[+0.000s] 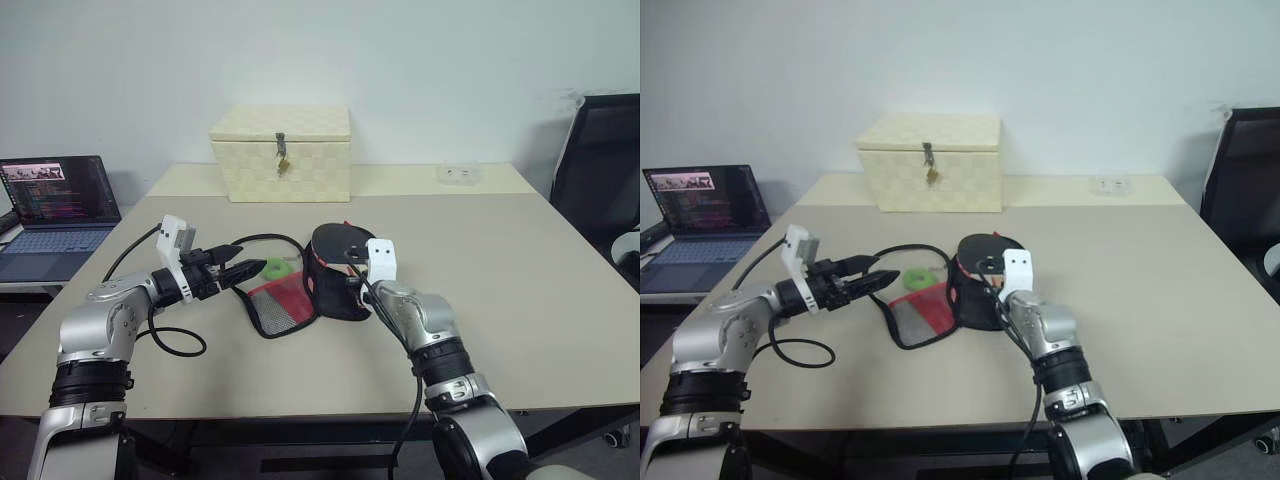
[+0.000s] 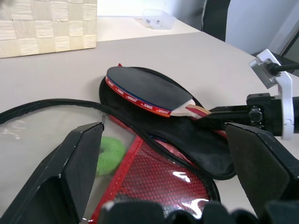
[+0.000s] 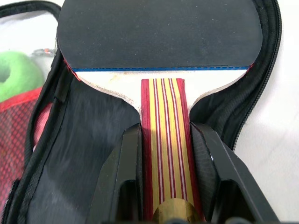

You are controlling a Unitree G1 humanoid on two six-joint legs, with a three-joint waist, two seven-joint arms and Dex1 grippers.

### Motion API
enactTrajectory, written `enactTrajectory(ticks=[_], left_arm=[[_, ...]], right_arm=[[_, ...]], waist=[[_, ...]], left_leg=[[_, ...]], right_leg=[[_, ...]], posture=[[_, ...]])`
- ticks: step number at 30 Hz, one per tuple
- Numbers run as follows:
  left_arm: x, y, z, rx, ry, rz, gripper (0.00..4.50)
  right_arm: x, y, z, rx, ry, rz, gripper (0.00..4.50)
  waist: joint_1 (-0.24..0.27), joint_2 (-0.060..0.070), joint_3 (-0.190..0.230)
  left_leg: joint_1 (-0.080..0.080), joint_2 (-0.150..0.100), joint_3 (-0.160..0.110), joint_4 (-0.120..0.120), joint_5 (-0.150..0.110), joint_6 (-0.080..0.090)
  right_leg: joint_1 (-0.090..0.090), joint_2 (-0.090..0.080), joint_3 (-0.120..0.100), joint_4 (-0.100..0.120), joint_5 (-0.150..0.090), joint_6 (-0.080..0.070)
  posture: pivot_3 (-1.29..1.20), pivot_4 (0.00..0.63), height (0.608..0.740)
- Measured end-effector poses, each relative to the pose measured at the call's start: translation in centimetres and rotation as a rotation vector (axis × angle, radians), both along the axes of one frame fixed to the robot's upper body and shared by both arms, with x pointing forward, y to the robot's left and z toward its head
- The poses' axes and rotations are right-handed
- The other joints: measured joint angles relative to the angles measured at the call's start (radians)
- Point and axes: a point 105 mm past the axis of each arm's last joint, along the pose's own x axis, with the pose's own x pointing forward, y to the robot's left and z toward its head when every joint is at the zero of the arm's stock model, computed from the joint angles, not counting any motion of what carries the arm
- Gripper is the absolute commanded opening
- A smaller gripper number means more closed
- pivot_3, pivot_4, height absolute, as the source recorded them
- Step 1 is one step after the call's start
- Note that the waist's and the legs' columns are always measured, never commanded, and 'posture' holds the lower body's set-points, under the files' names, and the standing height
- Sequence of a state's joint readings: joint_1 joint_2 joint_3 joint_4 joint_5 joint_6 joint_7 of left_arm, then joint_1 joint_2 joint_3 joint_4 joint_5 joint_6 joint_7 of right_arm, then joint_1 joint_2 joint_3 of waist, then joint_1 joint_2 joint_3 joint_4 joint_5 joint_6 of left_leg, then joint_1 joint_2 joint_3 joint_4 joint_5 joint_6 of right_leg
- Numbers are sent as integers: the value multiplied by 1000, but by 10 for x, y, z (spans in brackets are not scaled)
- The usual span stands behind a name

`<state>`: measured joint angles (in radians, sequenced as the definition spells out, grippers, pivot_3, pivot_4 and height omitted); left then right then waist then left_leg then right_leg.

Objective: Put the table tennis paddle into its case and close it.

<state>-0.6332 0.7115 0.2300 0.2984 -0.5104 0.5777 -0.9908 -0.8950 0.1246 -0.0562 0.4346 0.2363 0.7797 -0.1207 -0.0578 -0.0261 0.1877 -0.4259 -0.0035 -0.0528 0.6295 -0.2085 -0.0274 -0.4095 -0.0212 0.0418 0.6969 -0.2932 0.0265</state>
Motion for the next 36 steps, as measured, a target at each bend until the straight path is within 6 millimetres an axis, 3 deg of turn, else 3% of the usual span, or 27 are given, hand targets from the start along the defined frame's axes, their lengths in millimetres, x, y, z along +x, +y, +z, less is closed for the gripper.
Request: enactTrajectory(ticks=[5, 10, 14, 17, 18, 21, 24, 28, 32, 36], left_arm=[[0, 0, 0, 3, -1, 7, 4500], [0, 1, -2, 6, 3, 19, 4500], [0, 3, -5, 6, 10, 33, 4500], [1, 7, -9, 15, 12, 65, 4500], [2, 10, -11, 24, 14, 83, 4500], [4, 29, -26, 64, 50, 162, 3907], [6, 53, -44, 154, 96, 254, 2945], [12, 64, -68, 285, 145, 293, 1448], [24, 64, -77, 305, 158, 316, 51], [38, 53, -84, 322, 161, 315, 21]], right_arm=[[1, 1, 6, 26, -20, -4, 2684], [-7, 11, 32, 63, -83, 53, 4472], [-24, 32, 59, 86, -166, 201, 4472], [-43, 37, 72, 115, -218, 340, 4472], [-50, 31, 73, 99, -236, 400, 4472], [-68, -5, 75, 19, -277, 544, 4500], [-85, -32, 88, -51, -319, 665, 4500], [-104, -44, 100, -93, -354, 789, 4500], [-109, -53, 99, -110, -340, 824, 4500], [-112, -55, 100, -125, -352, 843, 4500]], waist=[[0, 0, 0], [-1, 0, 0], [-1, 0, 0], [1, 0, 0], [2, 0, 0], [13, 0, 0], [15, 0, 0], [9, 0, 0], [12, 0, 0], [17, -1, 0]], left_leg=[[0, 0, 0, 0, 0, 0], [0, 1, 0, 0, 0, 0], [0, 1, 0, 0, 0, 0], [0, 1, -1, 0, 0, 0], [0, 0, -1, 0, 0, 0], [0, -2, -2, 1, 0, 0], [1, -1, -2, 1, 0, 0], [1, 1, -2, 1, 0, 0], [1, -1, -2, 1, 0, 0], [1, -2, -1, 2, 0, 0]], right_leg=[[0, 0, 0, 0, 0, 0], [0, 0, 0, 0, 0, 0], [0, 0, 0, 0, 0, 0], [0, 0, 0, 0, 0, 0], [1, 0, -1, 0, 0, 0], [2, 0, -2, -2, 0, 0], [3, 0, -2, -1, 0, 1], [3, 0, -2, -1, 0, 0], [3, 0, -2, -1, 0, 0], [3, 0, -2, -1, 0, 1]], posture=[[0, 150, 740], [0, 150, 740], [0, 150, 740], [0, 150, 740], [0, 150, 740], [0, 150, 740], [0, 150, 740], [0, 150, 740], [0, 150, 740], [0, 150, 740]])
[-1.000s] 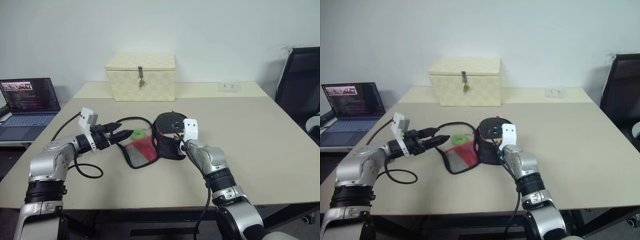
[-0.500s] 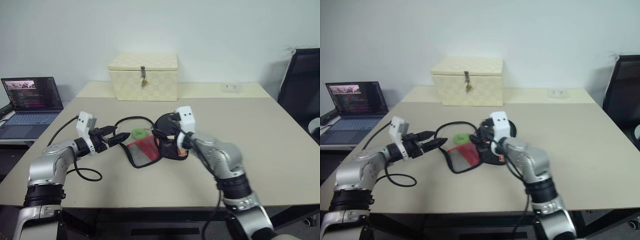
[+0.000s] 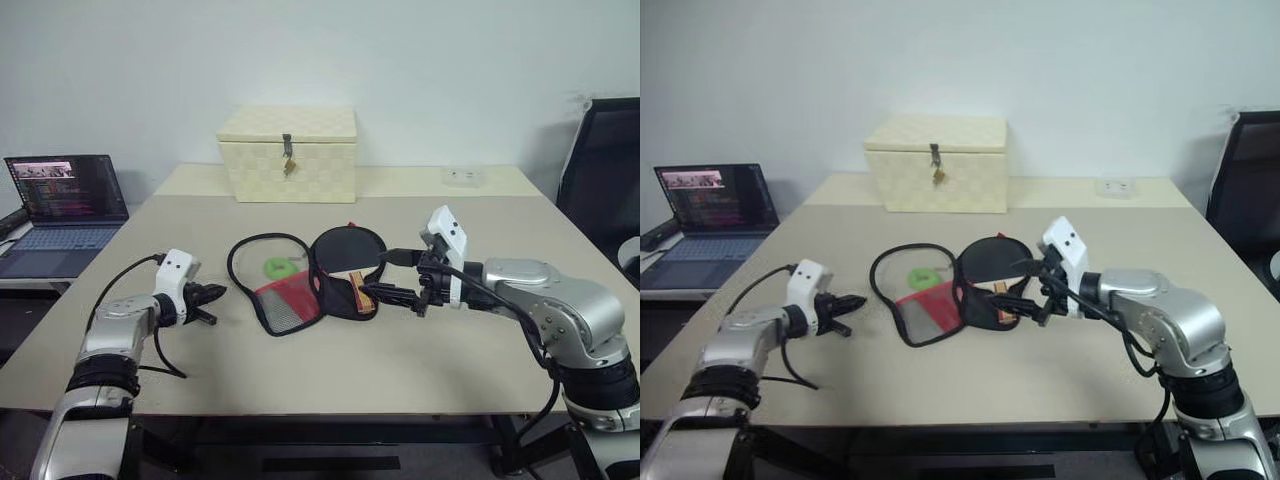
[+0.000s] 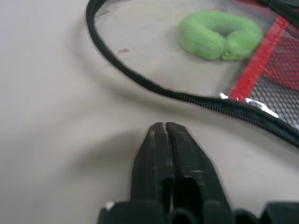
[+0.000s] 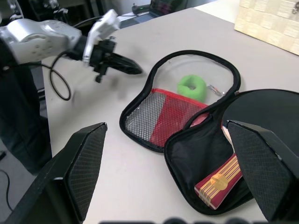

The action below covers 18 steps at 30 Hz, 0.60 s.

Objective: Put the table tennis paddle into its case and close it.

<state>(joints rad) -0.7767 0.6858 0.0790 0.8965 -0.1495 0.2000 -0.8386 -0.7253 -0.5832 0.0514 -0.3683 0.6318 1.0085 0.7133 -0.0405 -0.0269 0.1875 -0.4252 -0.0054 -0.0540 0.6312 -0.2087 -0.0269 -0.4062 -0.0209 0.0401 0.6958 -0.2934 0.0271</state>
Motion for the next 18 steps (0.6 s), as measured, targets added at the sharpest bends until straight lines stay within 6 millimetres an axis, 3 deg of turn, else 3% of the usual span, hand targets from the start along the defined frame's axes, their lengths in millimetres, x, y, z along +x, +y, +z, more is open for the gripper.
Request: enactTrajectory(ticks=[4, 7, 9, 12, 15, 18], left_arm=[[10, -17, -11, -22, 20, -23, 21], [16, -33, -7, -48, 9, -69, 21], [21, -53, 5, -69, -22, -146, 21], [25, -79, 40, -98, -103, -268, 21], [23, -121, 78, -153, -185, -415, 21], [23, -147, 89, -171, -202, -479, 21]], right_arm=[[2, -2, -1, -5, -13, -13, 4500], [3, -4, -2, -10, -22, -27, 4500], [4, -8, -5, -22, -19, -42, 4500], [5, -16, -7, -30, -12, -63, 4500], [7, -24, -2, -15, -19, -90, 4500], [11, -30, 0, 3, -15, -118, 4500]], waist=[[1, 0, 0], [6, 0, 0], [9, -1, 0], [9, -1, 0], [11, -1, 0], [7, -1, 0]], left_leg=[[0, 0, 0, 0, 0, 0], [0, 0, -1, 0, 0, 0], [-2, 0, 0, 1, 0, 0], [-3, -1, -1, 2, 0, 0], [-3, -1, -3, 3, 0, 0], [-2, 0, -2, 3, 0, 0]], right_leg=[[0, 0, 0, 0, 0, 0], [0, 0, -1, 0, 0, 0], [0, 0, -2, 0, 0, 0], [0, 0, -3, 0, 0, 0], [0, 0, -3, 0, 0, 0], [0, 1, -1, 1, 0, 0]], posture=[[0, 150, 740], [0, 150, 740], [0, 150, 740], [0, 150, 740], [0, 150, 740], [0, 150, 740]])
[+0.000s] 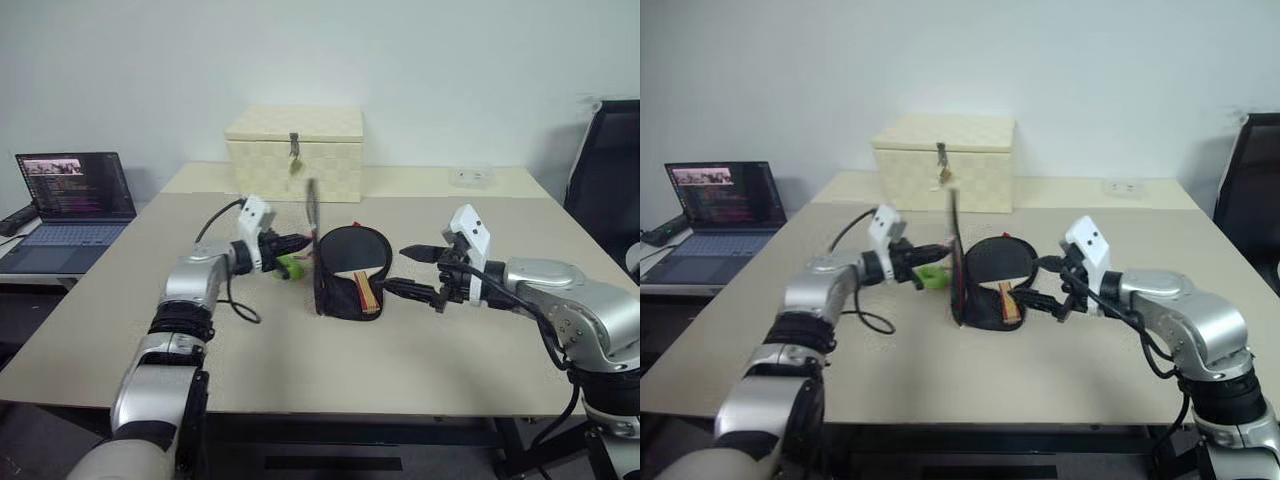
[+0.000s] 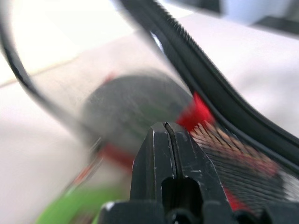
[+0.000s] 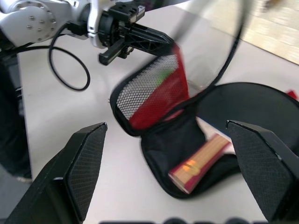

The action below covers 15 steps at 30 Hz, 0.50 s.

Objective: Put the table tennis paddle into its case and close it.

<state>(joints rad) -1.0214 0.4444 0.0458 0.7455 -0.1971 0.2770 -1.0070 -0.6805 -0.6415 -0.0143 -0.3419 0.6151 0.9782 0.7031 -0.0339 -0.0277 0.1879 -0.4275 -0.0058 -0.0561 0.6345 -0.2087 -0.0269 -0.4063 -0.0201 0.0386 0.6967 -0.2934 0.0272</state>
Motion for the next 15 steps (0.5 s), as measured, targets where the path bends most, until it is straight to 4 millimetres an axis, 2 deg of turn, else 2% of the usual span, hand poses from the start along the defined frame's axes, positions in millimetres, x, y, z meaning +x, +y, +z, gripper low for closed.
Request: enactTrajectory(ticks=[3, 5, 9, 11, 15], left_arm=[[9, -24, -7, -16, 23, 3, 21], [12, -29, -14, -11, 36, 17, 21], [16, -20, -28, 12, 52, 62, 21], [16, -15, -26, 13, 43, 63, 21], [6, 12, -17, -15, 18, 37, 21]], right_arm=[[8, -10, 4, 41, 10, -60, 4500], [10, -10, 5, 51, 13, -67, 4500], [15, -10, 0, 68, 42, -102, 4500], [19, -7, -4, 86, 62, -112, 4500], [34, 0, -22, 102, 137, -169, 4500]], waist=[[-1, 0, 0], [-5, 0, 0], [-13, 0, 0], [-13, 0, 0], [-21, 0, 0]], left_leg=[[0, 0, 1, 1, 0, 0], [0, 0, 2, 1, 0, 0], [0, 0, 1, 1, 0, 0], [0, 0, 1, 1, 0, 0], [1, 1, 2, 1, 0, 0]], right_leg=[[0, 0, 0, 1, 0, 0], [0, 1, 1, 1, 0, 0], [0, 1, 1, 1, 0, 0], [0, 1, 1, 1, 0, 0], [0, 1, 2, 1, 0, 0]], posture=[[0, 150, 740], [0, 150, 740], [0, 150, 740], [0, 150, 740], [0, 150, 740]])
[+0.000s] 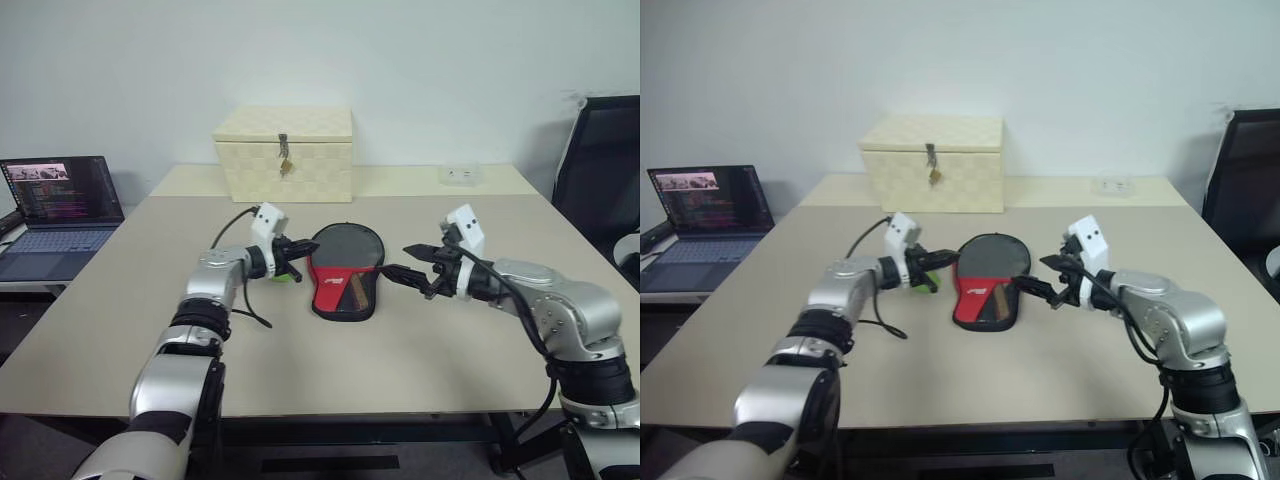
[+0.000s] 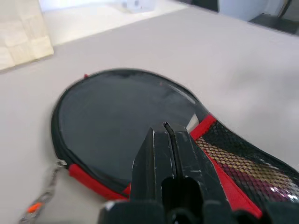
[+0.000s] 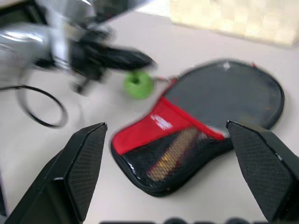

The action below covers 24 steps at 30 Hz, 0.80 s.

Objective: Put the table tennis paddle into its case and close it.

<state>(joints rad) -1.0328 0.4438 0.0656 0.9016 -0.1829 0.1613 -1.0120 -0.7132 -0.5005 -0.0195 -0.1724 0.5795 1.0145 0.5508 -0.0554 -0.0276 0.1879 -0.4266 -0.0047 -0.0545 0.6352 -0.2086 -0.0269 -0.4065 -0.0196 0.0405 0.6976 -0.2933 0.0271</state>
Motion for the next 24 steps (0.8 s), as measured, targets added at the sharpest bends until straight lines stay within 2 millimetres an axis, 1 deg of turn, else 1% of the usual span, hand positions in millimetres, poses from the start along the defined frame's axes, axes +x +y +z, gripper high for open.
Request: enactTrajectory(ticks=[1, 3, 5, 6, 7, 10, 13, 15, 19, 22, 24], left_arm=[[-6, 11, -1, -8, 2, -3, 21], [-17, 28, -8, -20, 36, -5, 21], [-29, 40, -16, -38, 75, -10, 21], [-36, 45, -18, -50, 90, -10, 21], [-40, 45, -19, -56, 102, -18, 21], [-51, 56, -15, -68, 104, 8, 21], [-58, 62, -7, -77, 87, 37, 21], [-62, 66, -7, -80, 86, 54, 21], [-65, 65, -8, -84, 97, 68, 21], [-66, 64, -5, -85, 88, 70, 21], [-66, 64, -4, -85, 82, 77, 21]], right_arm=[[7, 1, -8, -1, 29, -31, 4500], [18, 1, -23, -6, 82, -87, 4500], [29, 4, -36, -12, 124, -131, 4500], [36, 6, -41, -11, 141, -157, 4500], [41, 5, -46, -14, 153, -183, 4500], [57, 13, -55, -9, 174, -230, 4500], [71, 15, -61, -19, 178, -277, 4500], [79, 15, -68, -37, 184, -304, 4500], [86, 16, -83, -79, 206, -322, 4500], [91, 18, -85, -115, 189, -312, 4500], [93, 24, -86, -133, 180, -296, 4500]], waist=[[-4, 0, 0], [-4, 0, 0], [-3, 0, 0], [-3, 0, 0], [-2, 0, 0], [2, 0, 0], [6, 0, 0], [5, 0, 0], [4, 0, 0], [0, 0, 0], [-1, 0, 0]], left_leg=[[0, 0, 0, 0, 0, 0], [0, 1, 0, 0, 0, 0], [0, 1, 0, 0, 0, 0], [0, 1, 0, 0, 0, 0], [0, 0, 0, 0, 0, 0], [0, 0, -1, 0, 0, 0], [0, 0, -1, 0, 0, 0], [0, 0, 0, 0, 0, 0], [0, 0, 0, 0, 0, 0], [1, 0, 0, 0, 0, 0], [1, 0, 0, 0, 0, 0]], right_leg=[[0, 0, 0, 0, 0, 0], [0, 0, 1, 0, 0, 0], [0, 0, 0, 0, 0, 0], [0, 0, 0, 0, 0, 0], [0, -1, 0, 0, 0, 0], [0, -1, 0, 0, 0, 0], [0, -1, -1, 0, 0, 0], [0, -1, 0, 0, 0, 0], [0, -1, 0, 0, 0, 0], [0, -1, 0, 1, 0, 0], [0, -1, 0, 1, 0, 0]], posture=[[0, 150, 740], [0, 150, 740], [0, 150, 740], [0, 150, 740], [0, 150, 740], [0, 150, 740], [0, 150, 740], [0, 150, 740], [0, 150, 740], [0, 150, 740], [0, 150, 740]])
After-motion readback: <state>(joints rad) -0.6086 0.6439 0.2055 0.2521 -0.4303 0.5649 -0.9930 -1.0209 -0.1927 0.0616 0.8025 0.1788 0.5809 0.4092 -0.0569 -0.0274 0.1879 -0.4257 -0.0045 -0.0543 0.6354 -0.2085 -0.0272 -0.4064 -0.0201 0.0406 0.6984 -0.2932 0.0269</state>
